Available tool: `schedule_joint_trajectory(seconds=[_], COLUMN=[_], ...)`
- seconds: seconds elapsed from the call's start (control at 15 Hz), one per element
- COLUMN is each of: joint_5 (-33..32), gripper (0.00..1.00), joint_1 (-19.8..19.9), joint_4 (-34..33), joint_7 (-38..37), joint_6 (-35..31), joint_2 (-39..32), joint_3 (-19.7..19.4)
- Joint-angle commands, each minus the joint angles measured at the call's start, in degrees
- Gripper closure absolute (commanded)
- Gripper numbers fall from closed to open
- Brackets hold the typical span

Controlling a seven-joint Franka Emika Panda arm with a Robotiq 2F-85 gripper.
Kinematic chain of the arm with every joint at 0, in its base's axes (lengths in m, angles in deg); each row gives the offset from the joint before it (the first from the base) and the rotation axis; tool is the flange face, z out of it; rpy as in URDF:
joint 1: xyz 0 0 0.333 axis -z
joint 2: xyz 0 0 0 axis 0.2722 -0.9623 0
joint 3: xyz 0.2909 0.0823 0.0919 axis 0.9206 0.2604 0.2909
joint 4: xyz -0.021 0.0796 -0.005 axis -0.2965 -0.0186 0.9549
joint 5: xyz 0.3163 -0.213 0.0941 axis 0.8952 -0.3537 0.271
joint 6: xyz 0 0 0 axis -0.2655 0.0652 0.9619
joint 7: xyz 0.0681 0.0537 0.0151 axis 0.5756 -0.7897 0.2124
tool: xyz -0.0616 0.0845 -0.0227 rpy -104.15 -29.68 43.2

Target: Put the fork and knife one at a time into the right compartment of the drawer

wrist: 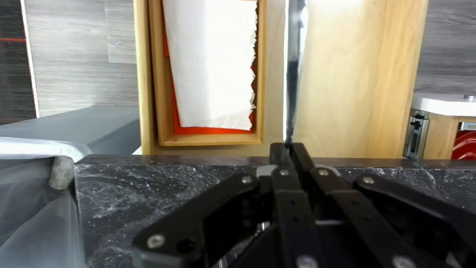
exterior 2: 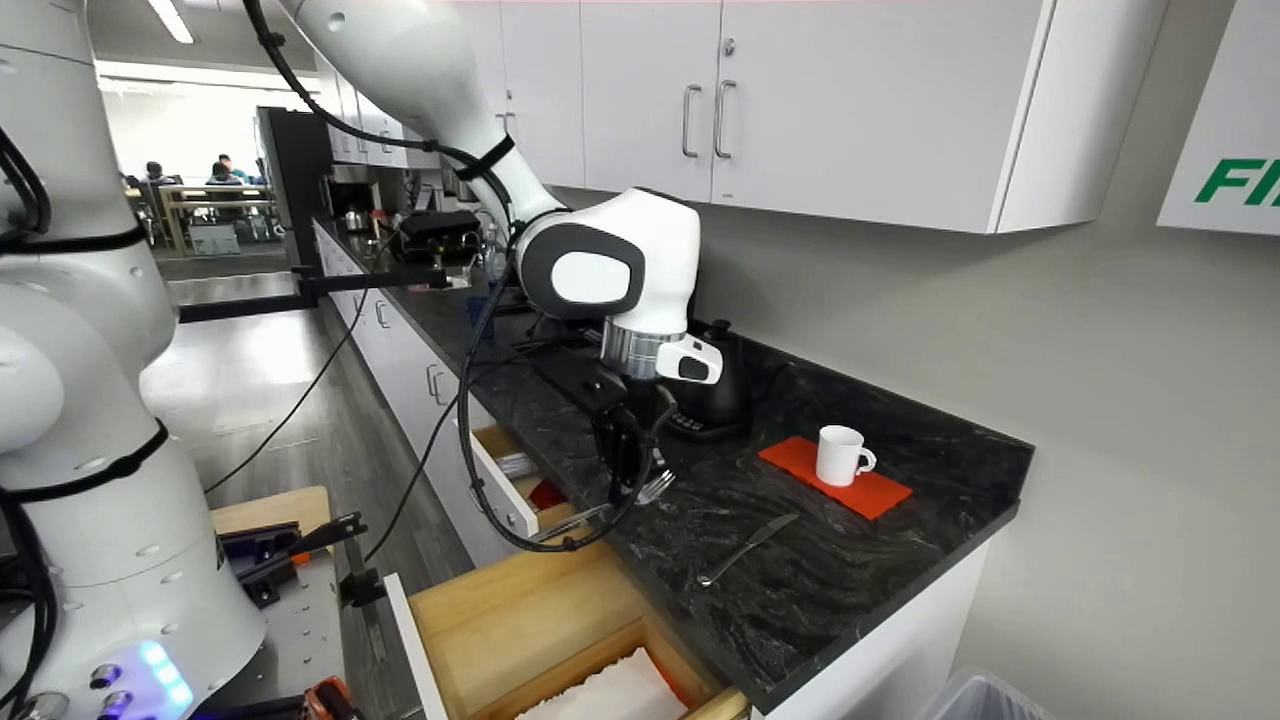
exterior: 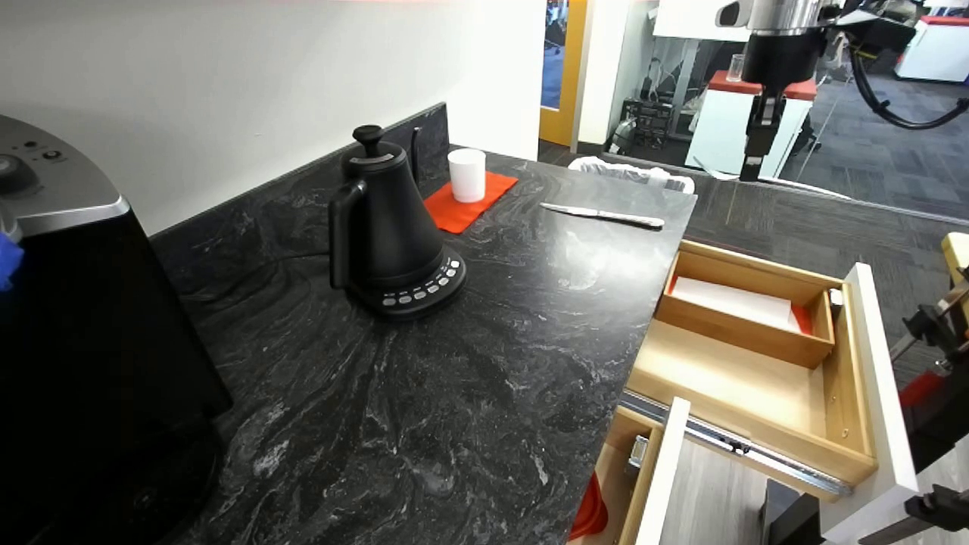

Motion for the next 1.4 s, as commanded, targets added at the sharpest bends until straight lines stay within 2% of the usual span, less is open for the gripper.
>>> schedule_joint_trajectory(seconds=[0.0,0.53,0.87,1.33], joint_5=[1.24,0.77,-0.16,-0.62], gripper=[0.95,0.95,0.95,0.94], joint_1=[2.27,5.43,6.49,8.9], joint_4=[0.95,-0.15,0.77,-1.82], joint_7=[5.22,12.98,15.85,18.23], joint_6=[1.02,2.99,-1.81,-8.55], joint_2=[2.0,-3.44,-7.6,-17.03], joint_3=[-2.06,-4.5,-3.94,-3.21])
